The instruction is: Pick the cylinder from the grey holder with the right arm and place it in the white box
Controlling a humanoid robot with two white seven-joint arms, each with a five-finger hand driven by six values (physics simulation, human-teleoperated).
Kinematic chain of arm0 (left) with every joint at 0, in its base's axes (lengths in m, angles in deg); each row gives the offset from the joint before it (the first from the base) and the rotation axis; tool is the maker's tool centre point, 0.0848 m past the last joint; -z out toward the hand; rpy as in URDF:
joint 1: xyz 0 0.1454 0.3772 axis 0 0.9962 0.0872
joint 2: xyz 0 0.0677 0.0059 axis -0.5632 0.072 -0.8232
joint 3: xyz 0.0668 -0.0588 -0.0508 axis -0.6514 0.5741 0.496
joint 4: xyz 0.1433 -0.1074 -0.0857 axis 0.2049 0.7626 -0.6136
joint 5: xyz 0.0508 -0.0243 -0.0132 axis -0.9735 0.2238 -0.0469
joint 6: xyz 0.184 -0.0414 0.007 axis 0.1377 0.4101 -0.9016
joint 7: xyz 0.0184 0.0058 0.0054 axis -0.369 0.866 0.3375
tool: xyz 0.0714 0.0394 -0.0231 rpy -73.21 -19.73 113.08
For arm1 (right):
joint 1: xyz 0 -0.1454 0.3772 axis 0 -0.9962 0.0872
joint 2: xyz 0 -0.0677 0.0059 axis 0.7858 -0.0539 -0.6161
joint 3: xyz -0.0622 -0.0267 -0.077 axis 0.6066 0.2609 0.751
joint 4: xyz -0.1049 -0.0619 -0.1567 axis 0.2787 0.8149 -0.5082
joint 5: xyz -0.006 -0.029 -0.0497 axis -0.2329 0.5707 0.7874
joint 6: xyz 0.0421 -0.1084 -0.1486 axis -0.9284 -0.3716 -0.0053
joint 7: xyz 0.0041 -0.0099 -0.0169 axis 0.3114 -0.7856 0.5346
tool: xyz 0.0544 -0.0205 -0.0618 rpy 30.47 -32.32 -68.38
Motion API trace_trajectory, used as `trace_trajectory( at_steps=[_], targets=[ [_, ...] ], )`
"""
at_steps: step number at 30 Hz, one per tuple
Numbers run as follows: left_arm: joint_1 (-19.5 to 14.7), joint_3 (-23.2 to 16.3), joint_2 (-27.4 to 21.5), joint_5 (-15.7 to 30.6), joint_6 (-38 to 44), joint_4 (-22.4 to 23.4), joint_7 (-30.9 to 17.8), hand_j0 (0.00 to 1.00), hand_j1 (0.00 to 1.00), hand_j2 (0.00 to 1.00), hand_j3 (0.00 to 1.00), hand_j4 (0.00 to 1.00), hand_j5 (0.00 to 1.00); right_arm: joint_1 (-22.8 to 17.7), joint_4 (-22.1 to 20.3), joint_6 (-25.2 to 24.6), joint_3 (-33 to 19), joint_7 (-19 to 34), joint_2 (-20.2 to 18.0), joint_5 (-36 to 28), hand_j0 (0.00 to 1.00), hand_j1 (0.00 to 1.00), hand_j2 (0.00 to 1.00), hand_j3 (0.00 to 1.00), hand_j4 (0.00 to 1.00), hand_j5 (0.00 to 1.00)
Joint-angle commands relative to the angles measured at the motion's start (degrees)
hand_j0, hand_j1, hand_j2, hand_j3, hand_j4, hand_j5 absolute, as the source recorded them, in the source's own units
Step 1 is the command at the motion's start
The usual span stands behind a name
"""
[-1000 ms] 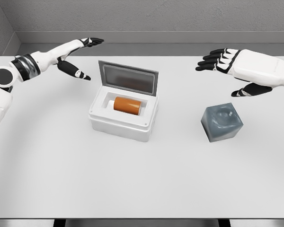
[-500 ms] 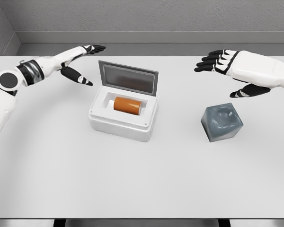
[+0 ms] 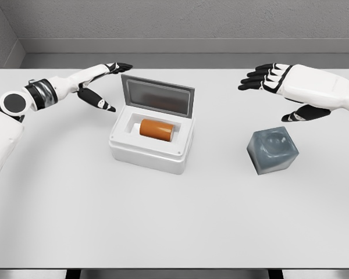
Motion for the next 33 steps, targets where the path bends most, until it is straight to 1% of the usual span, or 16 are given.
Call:
trace_trajectory(
  at_steps=[1, 16, 19, 20, 21, 22, 28, 32, 33],
  targets=[
    [0.0, -0.39, -0.02, 0.44, 0.11, -0.08, 0.02, 1.0, 1.0, 1.0, 1.0, 1.0, 1.0, 0.0, 0.04, -0.09, -0.05, -0.03, -0.05, -0.38, 1.0, 1.0, 1.0, 1.0, 1.0, 1.0],
    [0.35, -0.39, -0.72, 0.53, 0.11, -0.25, 0.02, 1.0, 1.0, 1.0, 1.0, 1.0, 1.0, -0.09, 0.91, -0.09, -0.05, 0.06, 0.03, -0.29, 1.0, 1.0, 1.0, 1.0, 1.0, 1.0],
    [0.7, -0.47, -0.72, 0.44, 0.03, -0.43, 0.02, 1.0, 1.0, 1.0, 1.0, 1.0, 1.0, 0.0, 0.91, -0.09, -0.05, 0.06, 0.65, -0.29, 1.0, 1.0, 1.0, 1.0, 1.0, 1.0],
    [0.79, -0.56, -0.72, 0.44, 0.03, -0.52, 0.02, 1.0, 1.0, 1.0, 1.0, 1.0, 1.0, -0.09, 0.91, -0.09, -0.05, 0.06, 0.74, -0.29, 1.0, 1.0, 1.0, 1.0, 1.0, 1.0],
    [0.7, -1.96, -0.72, 0.53, -0.06, -0.61, 0.02, 1.0, 1.0, 1.0, 1.0, 1.0, 1.0, -0.09, 0.91, -0.09, -0.05, 0.06, 0.74, -0.2, 1.0, 1.0, 1.0, 1.0, 1.0, 1.0],
    [0.7, -2.5, -0.81, 0.53, -0.15, -0.61, 0.02, 1.0, 1.0, 1.0, 1.0, 1.0, 1.0, -0.09, 0.91, -0.09, 0.04, 0.06, 0.74, -0.2, 1.0, 1.0, 1.0, 1.0, 1.0, 1.0],
    [0.79, -2.58, -1.34, 0.61, -0.33, -0.78, 0.02, 1.0, 1.0, 1.0, 1.0, 1.0, 1.0, -0.09, 1.0, -0.09, 0.13, 0.23, 1.44, -0.03, 1.0, 1.0, 1.0, 1.0, 1.0, 1.0],
    [1.05, -2.58, -2.22, 0.61, -0.41, -1.57, 0.02, 1.0, 1.0, 1.0, 1.0, 1.0, 1.0, -0.09, 0.92, -0.09, 0.13, 0.23, 1.44, -0.03, 1.0, 1.0, 1.0, 1.0, 1.0, 1.0],
    [1.14, -2.58, -2.74, 0.61, -0.41, -2.54, 0.02, 1.0, 1.0, 1.0, 1.0, 1.0, 1.0, -0.09, 1.0, -0.09, 0.22, 0.23, 1.53, -0.03, 1.0, 1.0, 1.0, 1.0, 1.0, 1.0]
  ],
)
